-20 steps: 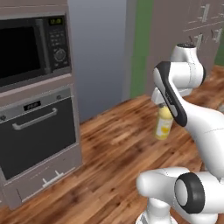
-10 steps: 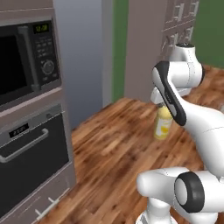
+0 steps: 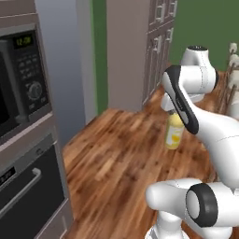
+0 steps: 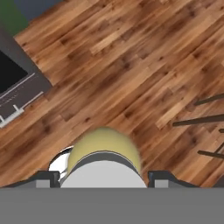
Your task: There is a wine glass and glass cup on the dining counter. Place the wine bottle next to the wine glass and the juice bottle next to the glass cup.
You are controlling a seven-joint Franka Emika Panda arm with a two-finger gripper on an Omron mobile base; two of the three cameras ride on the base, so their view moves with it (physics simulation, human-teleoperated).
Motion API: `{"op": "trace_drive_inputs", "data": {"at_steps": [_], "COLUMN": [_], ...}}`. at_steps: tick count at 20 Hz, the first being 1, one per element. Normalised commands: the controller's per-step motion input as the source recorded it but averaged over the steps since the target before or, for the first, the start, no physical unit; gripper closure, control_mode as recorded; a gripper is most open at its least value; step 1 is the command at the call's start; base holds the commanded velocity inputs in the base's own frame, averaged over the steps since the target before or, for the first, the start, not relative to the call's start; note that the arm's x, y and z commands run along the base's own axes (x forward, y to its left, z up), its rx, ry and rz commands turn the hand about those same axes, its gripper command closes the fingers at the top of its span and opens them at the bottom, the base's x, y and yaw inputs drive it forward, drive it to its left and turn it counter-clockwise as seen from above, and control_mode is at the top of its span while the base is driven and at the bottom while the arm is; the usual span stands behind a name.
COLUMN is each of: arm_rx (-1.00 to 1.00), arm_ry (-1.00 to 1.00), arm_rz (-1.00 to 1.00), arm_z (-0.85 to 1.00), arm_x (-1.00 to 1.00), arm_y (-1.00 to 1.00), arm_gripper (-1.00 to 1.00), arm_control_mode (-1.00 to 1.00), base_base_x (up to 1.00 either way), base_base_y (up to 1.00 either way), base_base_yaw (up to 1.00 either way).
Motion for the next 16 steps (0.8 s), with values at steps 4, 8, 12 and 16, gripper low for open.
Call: {"op": "trace_drive_inputs", "data": {"at_steps": [4,8,12,16], "arm_rx": [0.0,0.0,0.0,0.0], "arm_ry": [0.0,0.0,0.0,0.0], "arm_rz": [0.0,0.0,0.0,0.0], "arm_z": [0.0,0.0,0.0,0.0], "arm_x": [0.0,0.0,0.0,0.0], "arm_y": [0.0,0.0,0.0,0.0], "arm_gripper": [1.0,1.0,1.0,1.0], "arm_control_mode": [1.0,1.0,1.0,1.0], "base_base_x": [0.69,0.68,0.6,0.55], "base_base_y": [0.2,0.2,0.2,0.21], "base_base_yaw": [-0.36,-0.37,-0.46,-0.51]}}
